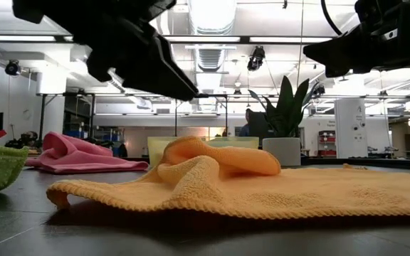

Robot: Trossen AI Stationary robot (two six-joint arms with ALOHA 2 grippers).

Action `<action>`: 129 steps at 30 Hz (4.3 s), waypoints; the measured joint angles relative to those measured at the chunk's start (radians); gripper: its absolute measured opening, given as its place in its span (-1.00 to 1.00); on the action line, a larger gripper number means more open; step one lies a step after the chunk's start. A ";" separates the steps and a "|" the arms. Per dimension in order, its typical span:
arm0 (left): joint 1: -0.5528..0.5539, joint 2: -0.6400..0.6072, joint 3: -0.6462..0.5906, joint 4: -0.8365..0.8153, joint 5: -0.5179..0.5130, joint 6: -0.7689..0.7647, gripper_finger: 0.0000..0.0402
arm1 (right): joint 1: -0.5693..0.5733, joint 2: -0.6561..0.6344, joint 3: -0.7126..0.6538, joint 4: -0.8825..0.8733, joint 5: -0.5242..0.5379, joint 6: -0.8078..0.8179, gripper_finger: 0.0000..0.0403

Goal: Fold microfiber towels
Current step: Fold the orange microfiber cloth

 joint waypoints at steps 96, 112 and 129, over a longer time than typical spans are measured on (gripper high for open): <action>0.181 0.053 -0.076 0.159 0.361 -0.119 -0.99 | -0.033 0.013 0.000 -0.009 0.000 -0.005 -0.96; 0.184 -0.035 -0.099 -0.256 0.027 -0.290 -0.93 | -0.032 0.013 0.000 -0.007 0.001 0.004 -0.96; 0.187 -0.067 -0.095 -0.355 0.054 -0.250 -0.01 | -0.033 0.014 0.054 -0.191 0.080 0.128 -0.96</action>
